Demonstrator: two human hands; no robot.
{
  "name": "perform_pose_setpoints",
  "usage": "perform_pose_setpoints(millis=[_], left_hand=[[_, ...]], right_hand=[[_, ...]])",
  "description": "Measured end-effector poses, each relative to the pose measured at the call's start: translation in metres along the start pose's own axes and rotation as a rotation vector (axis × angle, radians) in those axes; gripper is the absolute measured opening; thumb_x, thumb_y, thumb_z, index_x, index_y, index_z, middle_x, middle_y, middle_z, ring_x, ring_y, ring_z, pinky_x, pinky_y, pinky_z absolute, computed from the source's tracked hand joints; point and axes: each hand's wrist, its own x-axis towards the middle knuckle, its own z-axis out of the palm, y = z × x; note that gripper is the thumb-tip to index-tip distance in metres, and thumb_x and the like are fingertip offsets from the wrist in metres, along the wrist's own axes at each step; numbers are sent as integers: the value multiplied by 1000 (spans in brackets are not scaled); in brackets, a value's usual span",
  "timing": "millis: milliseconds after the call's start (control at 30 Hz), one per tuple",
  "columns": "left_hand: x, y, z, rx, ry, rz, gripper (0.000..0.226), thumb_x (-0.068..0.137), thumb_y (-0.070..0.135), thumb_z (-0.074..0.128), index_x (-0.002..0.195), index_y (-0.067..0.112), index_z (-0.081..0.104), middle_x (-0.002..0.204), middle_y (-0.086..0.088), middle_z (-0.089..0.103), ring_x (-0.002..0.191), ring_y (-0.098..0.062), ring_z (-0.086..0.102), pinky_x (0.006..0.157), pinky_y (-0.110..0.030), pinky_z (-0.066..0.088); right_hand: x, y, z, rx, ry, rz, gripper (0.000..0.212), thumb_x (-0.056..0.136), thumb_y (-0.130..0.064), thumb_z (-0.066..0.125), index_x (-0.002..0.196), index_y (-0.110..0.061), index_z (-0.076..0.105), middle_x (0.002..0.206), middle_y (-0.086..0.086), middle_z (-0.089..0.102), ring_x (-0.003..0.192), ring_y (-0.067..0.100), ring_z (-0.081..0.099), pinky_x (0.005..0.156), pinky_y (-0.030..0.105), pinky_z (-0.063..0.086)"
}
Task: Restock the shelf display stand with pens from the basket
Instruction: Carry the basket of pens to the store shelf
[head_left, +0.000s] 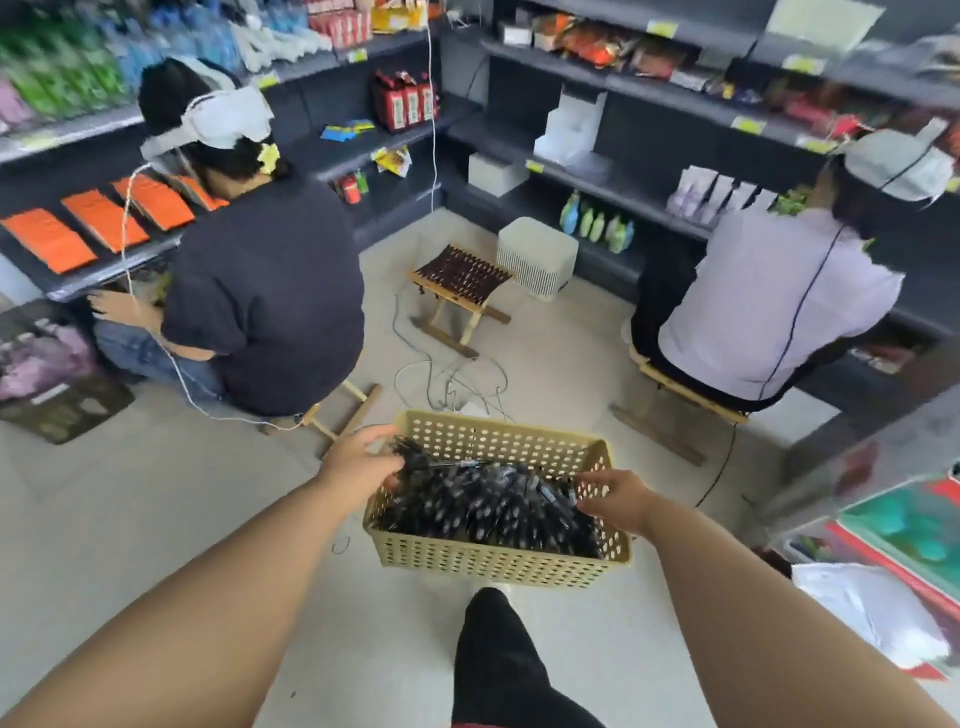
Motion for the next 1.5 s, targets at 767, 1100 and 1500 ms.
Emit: perform_pose_setpoints(millis=[767, 1100, 1500], left_hand=[[472, 253, -7, 37, -119, -12, 44, 82, 4, 63, 121, 22, 60, 120, -13, 60, 72, -14, 64, 56, -19, 41], [631, 396, 60, 72, -133, 42, 36, 77, 6, 66, 108, 26, 66, 105, -12, 66, 81, -21, 63, 81, -33, 51], [736, 554, 213, -99, -34, -25, 36, 76, -1, 66, 108, 17, 68, 74, -8, 62, 61, -14, 57, 65, -23, 45]], right_hand=[[358, -260, -216, 152, 163, 80, 41, 87, -20, 63, 127, -21, 55, 116, 7, 59, 92, 19, 60, 75, 22, 45], [473, -297, -334, 334, 302, 91, 39, 86, -20, 63, 125, -23, 58, 88, 5, 66, 76, 19, 63, 68, 25, 49], [634, -275, -577, 216, 196, 40, 37, 87, -27, 61, 124, -27, 58, 127, 3, 55, 103, 21, 58, 98, 37, 46]])
